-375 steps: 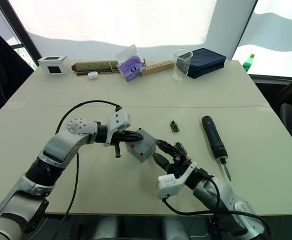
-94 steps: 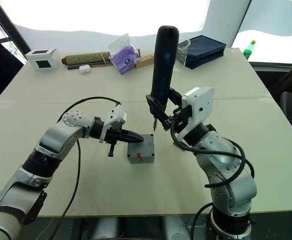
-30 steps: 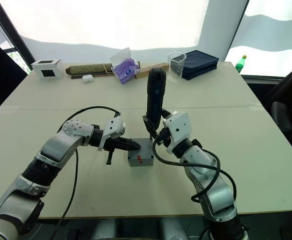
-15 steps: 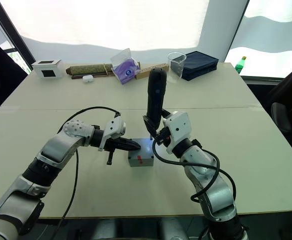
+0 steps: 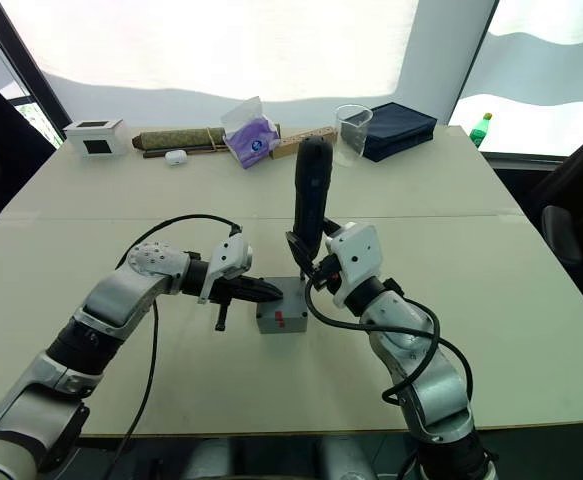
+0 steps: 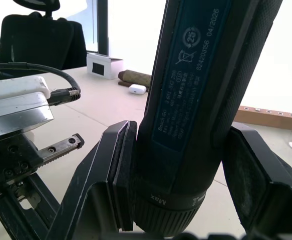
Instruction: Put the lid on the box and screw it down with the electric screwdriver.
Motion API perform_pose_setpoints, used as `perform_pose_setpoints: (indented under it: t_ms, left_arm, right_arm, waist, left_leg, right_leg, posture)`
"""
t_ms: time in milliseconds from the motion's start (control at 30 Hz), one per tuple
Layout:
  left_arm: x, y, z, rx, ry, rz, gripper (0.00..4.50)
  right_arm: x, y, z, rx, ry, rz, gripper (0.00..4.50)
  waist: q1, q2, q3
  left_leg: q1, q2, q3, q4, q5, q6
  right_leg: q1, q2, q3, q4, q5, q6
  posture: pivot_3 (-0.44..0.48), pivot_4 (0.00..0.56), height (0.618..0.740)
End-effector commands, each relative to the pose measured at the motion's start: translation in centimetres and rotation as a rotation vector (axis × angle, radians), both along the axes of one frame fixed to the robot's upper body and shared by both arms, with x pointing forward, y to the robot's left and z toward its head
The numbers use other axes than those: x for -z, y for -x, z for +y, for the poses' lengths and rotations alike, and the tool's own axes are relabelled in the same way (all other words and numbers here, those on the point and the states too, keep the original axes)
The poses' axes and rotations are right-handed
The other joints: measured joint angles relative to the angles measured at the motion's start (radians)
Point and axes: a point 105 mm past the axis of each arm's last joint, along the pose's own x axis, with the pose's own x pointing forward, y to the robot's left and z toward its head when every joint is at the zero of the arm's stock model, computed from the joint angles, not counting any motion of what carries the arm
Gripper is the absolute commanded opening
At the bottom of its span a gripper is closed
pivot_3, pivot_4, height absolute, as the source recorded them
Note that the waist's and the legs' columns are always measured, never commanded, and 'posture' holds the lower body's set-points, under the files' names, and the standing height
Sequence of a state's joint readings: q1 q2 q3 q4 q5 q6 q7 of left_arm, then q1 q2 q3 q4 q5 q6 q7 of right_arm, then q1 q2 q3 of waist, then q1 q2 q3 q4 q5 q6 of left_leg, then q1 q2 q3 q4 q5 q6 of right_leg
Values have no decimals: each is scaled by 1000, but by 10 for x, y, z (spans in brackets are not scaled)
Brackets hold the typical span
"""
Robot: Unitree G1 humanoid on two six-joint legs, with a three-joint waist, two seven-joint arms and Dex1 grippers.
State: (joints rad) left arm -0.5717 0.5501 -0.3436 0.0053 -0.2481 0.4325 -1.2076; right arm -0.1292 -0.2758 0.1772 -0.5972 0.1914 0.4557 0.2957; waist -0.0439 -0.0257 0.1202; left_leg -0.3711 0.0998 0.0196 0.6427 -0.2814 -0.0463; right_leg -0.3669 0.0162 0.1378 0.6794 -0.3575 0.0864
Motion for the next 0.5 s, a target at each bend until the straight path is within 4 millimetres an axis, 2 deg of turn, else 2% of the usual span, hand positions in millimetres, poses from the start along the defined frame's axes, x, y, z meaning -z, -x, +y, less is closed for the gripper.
perform_pose_setpoints:
  t_ms: [33, 133, 233, 333, 400, 467, 500]
  left_arm:
    - [16, 3, 1, -9, -49, 50, 0]
    - [17, 2, 1, -13, -55, 49, 0]
    - [18, -2, -1, -41, -50, 39, 0]
    - [12, -8, -7, -86, 0, 35, 0]
    - [8, -10, -9, -104, 30, 32, 0]
    - [7, -11, -10, -113, 36, 29, 0]
    - [-3, -15, -12, -136, 103, 17, 0]
  right_arm:
    - [42, -2, -9, 13, 94, 203, 2132]
    - [-12, 4, -7, -21, 45, 73, 2132]
    - [-43, 9, -8, -40, 29, 11, 2132]
    - [-101, 8, -21, -18, -61, -90, 2132]
    - [-115, 5, -30, 1, -105, -68, 2132]
    - [-119, 5, -32, 4, -113, -38, 2132]
    - [-138, 1, -44, 31, -170, -52, 2132]
  waist:
    - [0, 1, 0]
    - [0, 5, 5]
    - [3, 9, 10]
    - [4, 12, 21]
    - [2, 14, 26]
    - [4, 13, 25]
    - [4, 13, 25]
  left_leg:
    - [0, 0, 0, 0, 0, 0]
    - [-2, 0, 0, -3, 0, 0]
    - [-3, 0, 0, -5, 1, -2]
    - [-7, -1, 1, -6, 2, -3]
    - [-12, -1, 1, -6, 3, -5]
    - [-21, -1, 1, -7, 4, -7]
    - [-21, -1, 0, -8, 4, -7]
  right_leg:
    - [0, 0, 0, -1, 0, 0]
    - [0, 0, 0, -5, 0, 0]
    - [-1, -1, 1, -8, 1, 0]
    - [-5, -2, 1, -9, 1, 0]
    - [-9, -2, 1, -9, 4, 4]
    - [-18, -2, 1, -9, 7, 8]
    - [-19, -2, 0, -9, 7, 9]
  posture:
    - [0, 150, 740]
    - [0, 150, 740]
    - [0, 150, 740]
    - [0, 150, 740]
    - [0, 150, 740]
    - [0, 150, 740]
    - [0, 150, 740]
